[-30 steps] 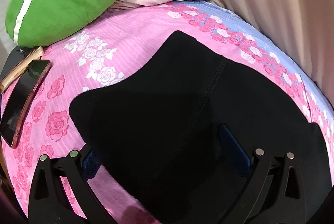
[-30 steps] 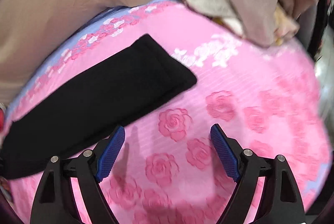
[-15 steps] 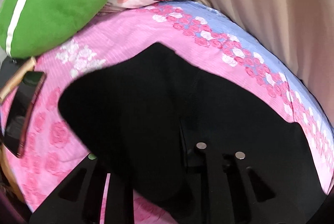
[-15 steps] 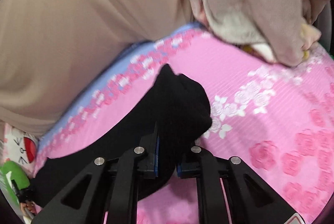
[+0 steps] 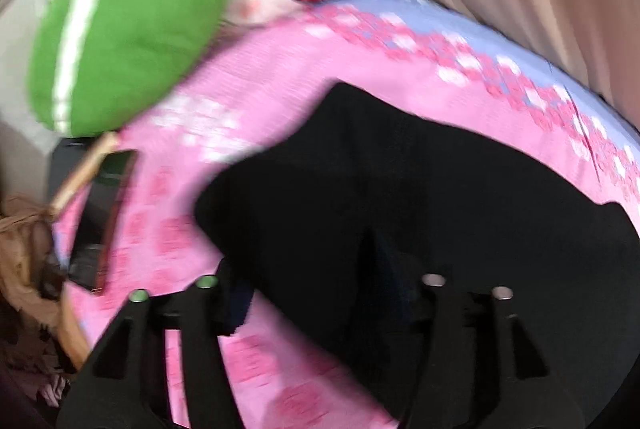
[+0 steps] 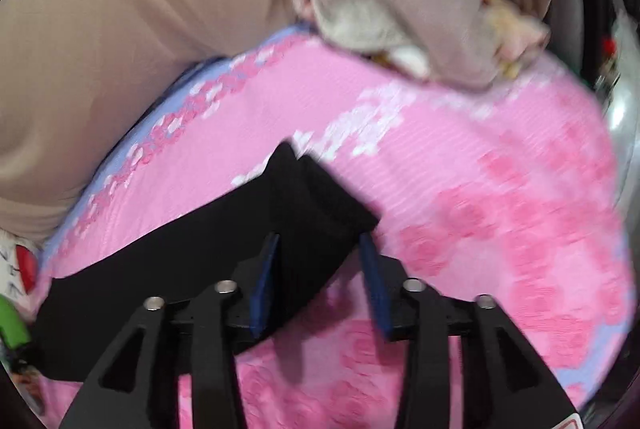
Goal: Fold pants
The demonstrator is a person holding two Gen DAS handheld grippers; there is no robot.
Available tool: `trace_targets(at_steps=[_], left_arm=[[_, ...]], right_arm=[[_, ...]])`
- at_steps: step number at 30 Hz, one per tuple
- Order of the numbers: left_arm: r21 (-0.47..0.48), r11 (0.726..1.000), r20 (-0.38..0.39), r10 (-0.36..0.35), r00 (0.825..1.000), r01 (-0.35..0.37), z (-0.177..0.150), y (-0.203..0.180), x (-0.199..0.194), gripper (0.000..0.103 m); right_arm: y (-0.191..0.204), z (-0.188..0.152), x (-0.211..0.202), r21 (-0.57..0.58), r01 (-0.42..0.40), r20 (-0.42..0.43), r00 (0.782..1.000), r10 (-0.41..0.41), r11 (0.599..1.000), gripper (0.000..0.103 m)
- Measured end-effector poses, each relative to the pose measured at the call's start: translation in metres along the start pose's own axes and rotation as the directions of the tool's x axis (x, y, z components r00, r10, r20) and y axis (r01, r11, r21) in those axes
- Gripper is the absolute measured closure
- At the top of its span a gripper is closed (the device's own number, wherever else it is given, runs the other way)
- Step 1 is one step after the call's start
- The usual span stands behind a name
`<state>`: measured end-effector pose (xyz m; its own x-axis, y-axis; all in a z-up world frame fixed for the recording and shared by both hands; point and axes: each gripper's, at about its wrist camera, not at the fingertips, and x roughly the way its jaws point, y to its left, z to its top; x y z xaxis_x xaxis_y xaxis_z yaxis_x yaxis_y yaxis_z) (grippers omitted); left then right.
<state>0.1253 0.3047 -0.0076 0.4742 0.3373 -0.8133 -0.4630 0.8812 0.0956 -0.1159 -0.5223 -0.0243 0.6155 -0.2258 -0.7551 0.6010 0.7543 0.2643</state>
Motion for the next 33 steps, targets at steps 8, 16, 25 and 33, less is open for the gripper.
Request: trace_targets(at_steps=[8,16,25,33], left_arm=[[0.111,0.985,0.274,0.098,0.957,-0.133,-0.033,-0.035,-0.090,0.025],[0.383,0.921,0.348,-0.071,0.935,-0.073,-0.086,-0.149,-0.124,0.019],[0.398,0.917,0.259,-0.156,0.953,0.042,-0.111,-0.186,-0.105,0.012],[0.378,0.916,0.224,-0.228,0.947,0.131,-0.136,-0.190,-0.094,0.010]], right_arm=[[0.048,0.024,0.021,-0.284,0.084,0.050,0.996,-0.073,0.955,0.031],[0.054,0.043,0.057,-0.307,0.093,0.039,0.996,-0.085,0.947,0.095],[0.032,0.033,0.013,-0.206,0.112,0.122,0.989,-0.088,0.972,0.037],[-0.007,-0.028,-0.009,-0.058,0.043,0.012,0.999,-0.042,0.997,0.037]])
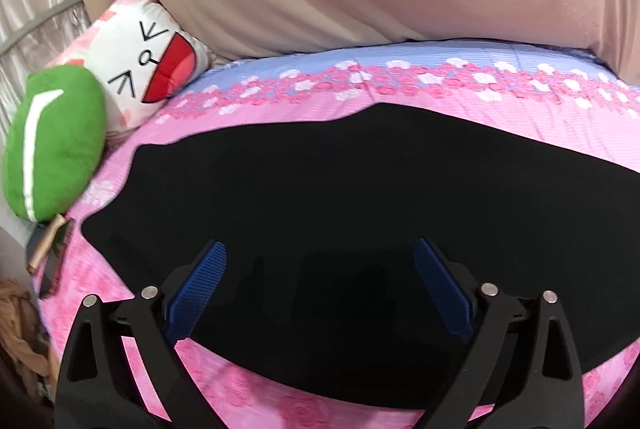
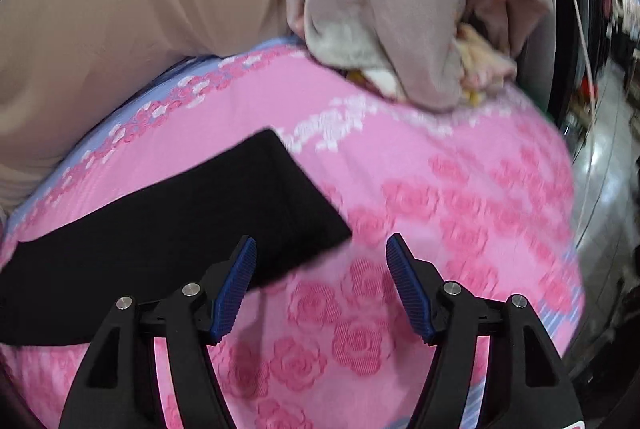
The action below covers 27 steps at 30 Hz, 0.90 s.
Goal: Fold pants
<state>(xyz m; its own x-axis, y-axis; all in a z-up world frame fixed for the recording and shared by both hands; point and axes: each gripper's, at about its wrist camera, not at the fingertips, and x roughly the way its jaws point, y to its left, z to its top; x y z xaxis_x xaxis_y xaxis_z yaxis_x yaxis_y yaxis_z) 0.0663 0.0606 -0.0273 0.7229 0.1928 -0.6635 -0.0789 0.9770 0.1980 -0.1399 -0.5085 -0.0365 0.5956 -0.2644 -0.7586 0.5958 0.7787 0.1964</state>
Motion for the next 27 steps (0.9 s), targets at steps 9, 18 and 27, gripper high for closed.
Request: trace_targets(at_steps=[9,18,27], left_arm=[[-0.078,0.994,-0.032,-0.083,0.996,0.080,-0.010,0.005,0.007,0.006],[-0.116,0.988,-0.027,-0.101,0.995,0.097,-0.012,0.010,0.007,0.006],[-0.060,0.997,0.015,-0.047,0.999,0.047,-0.011,-0.004,-0.006,0.006]], right_arm=[[-0.013,0.005,0.021,0.151,-0.123,-0.043,0.990,0.131,0.981,0.035],[-0.001,0.009,0.015,0.122,-0.114,-0.006,0.993,0.116,0.986,0.038],[0.024,0.020,0.022,-0.036,-0.014,-0.004,1.000,0.014,0.999,0.078]])
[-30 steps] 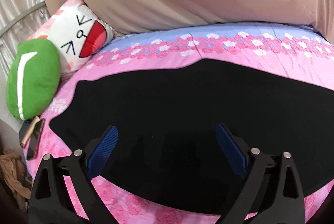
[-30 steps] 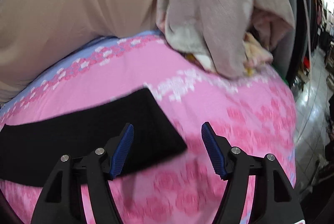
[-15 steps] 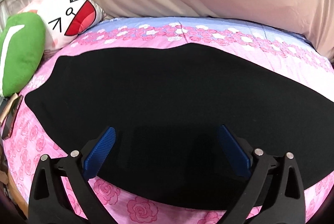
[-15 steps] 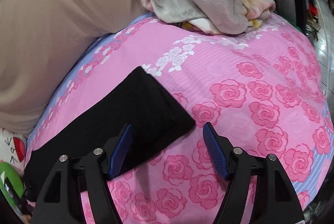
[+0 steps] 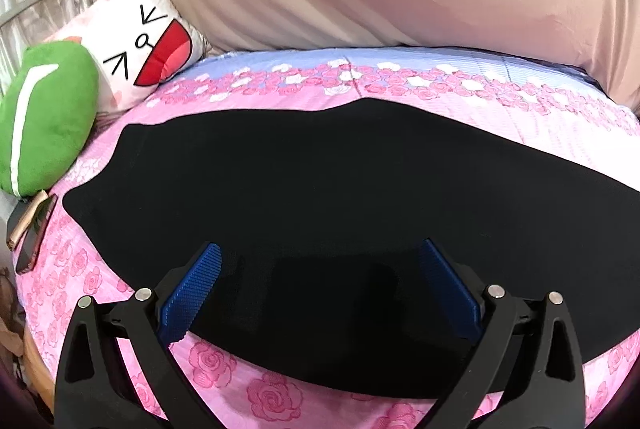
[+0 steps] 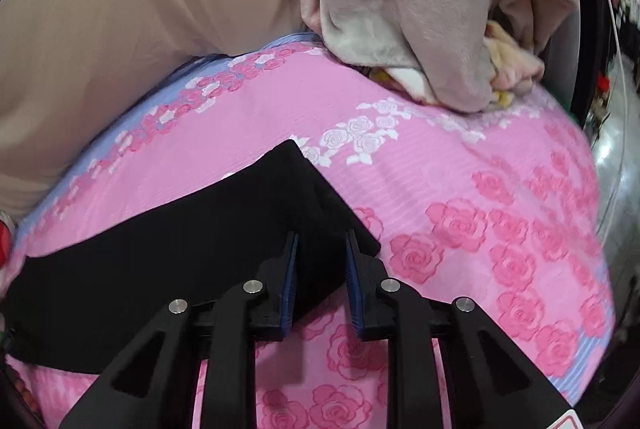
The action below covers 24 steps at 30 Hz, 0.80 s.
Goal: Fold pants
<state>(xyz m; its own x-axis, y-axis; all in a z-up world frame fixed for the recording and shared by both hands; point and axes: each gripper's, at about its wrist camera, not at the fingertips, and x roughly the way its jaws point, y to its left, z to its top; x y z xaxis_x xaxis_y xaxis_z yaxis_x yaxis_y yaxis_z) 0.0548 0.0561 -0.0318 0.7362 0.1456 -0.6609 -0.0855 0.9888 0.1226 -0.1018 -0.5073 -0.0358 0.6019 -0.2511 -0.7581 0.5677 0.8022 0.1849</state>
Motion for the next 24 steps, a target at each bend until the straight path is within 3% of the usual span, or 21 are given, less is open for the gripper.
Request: trace_targets(at_steps=[2,7,10,11,16,21,23,24], left_arm=[[0.013,1.000,0.000,-0.012,1.000,0.012,-0.001,-0.004,-0.002,0.006],[0.032,0.999,-0.026,-0.039,0.999,0.040,-0.003,-0.015,0.000,0.006],[0.049,0.998,-0.037,-0.043,0.998,0.045,-0.004,-0.020,0.001,0.006],[0.054,0.998,-0.041,-0.043,0.998,0.045,-0.004,-0.021,0.002,0.006],[0.055,0.997,-0.059,-0.052,0.997,0.056,-0.005,-0.022,0.005,0.006],[0.028,0.998,-0.040,-0.052,0.998,0.053,-0.005,-0.017,0.001,0.006],[0.028,0.998,-0.040,-0.061,0.997,0.062,-0.005,-0.016,0.002,0.006],[0.031,0.997,-0.046,-0.065,0.997,0.066,-0.005,-0.017,0.003,0.006]], right_arm=[[0.001,0.001,-0.004,-0.021,0.023,0.013,1.000,-0.022,1.000,0.070],[-0.006,-0.002,-0.007,-0.009,0.028,0.020,0.999,-0.028,1.000,0.062],[-0.002,-0.005,-0.002,-0.030,0.001,0.003,1.000,-0.001,1.000,0.063],[0.002,-0.007,-0.002,-0.044,0.005,0.004,1.000,-0.005,0.999,0.063],[0.022,-0.008,0.009,-0.089,-0.035,-0.018,0.999,0.034,0.995,0.095],[0.007,0.013,-0.022,-0.048,-0.014,0.110,0.994,0.019,0.999,0.097],[-0.011,0.015,-0.007,-0.012,-0.008,0.058,0.998,0.008,1.000,0.097],[-0.019,0.010,0.012,-0.010,0.008,-0.007,1.000,-0.008,1.000,0.097]])
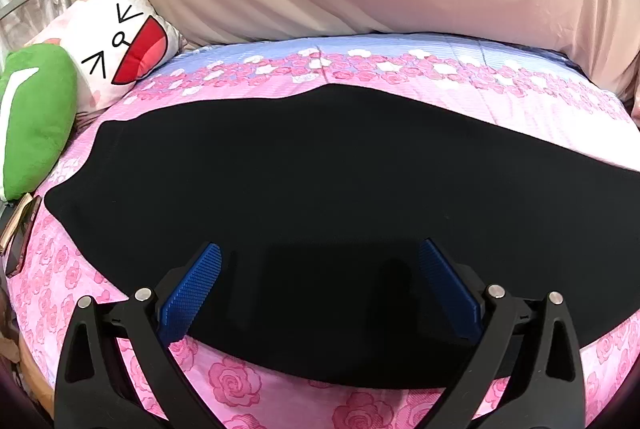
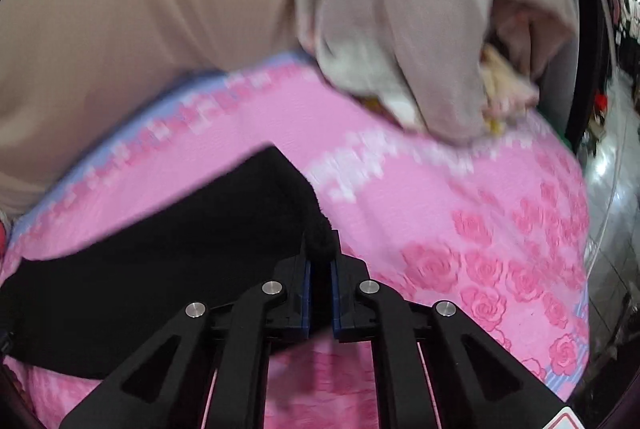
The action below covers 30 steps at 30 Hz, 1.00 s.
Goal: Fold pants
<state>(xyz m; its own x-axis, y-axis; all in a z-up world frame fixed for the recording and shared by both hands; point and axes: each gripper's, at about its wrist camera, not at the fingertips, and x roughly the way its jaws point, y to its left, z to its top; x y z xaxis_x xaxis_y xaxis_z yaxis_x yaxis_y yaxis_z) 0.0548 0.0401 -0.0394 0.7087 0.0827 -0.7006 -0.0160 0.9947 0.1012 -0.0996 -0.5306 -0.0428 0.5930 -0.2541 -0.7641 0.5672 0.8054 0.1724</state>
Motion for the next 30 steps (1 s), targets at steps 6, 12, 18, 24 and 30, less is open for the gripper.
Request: trace_targets(at_steps=[6,12,18,24,30], left_arm=[[0.014,1.000,-0.008,-0.007,1.000,0.007,0.000,-0.003,0.002,0.006],[0.018,1.000,-0.019,-0.021,1.000,0.021,-0.001,-0.003,0.003,0.006],[-0.034,0.998,-0.005,-0.054,0.999,0.054,-0.001,0.006,0.001,0.005],[-0.145,0.978,0.005,-0.151,0.988,0.151,-0.003,0.027,0.003,0.005],[-0.224,0.945,0.044,-0.236,0.971,0.240,-0.007,0.042,0.002,0.005]], right_arm=[[-0.013,-0.009,-0.005,0.065,-0.014,-0.019,1.000,0.015,0.998,0.061],[-0.021,-0.017,0.000,0.155,-0.080,-0.058,0.994,0.090,0.985,0.043],[0.006,-0.013,0.012,0.100,-0.060,-0.082,0.994,0.069,0.993,0.081],[0.064,-0.001,-0.028,0.084,-0.204,0.004,0.979,0.204,0.975,0.084],[0.208,0.011,-0.083,-0.146,-0.402,0.021,0.912,0.409,0.904,0.084]])
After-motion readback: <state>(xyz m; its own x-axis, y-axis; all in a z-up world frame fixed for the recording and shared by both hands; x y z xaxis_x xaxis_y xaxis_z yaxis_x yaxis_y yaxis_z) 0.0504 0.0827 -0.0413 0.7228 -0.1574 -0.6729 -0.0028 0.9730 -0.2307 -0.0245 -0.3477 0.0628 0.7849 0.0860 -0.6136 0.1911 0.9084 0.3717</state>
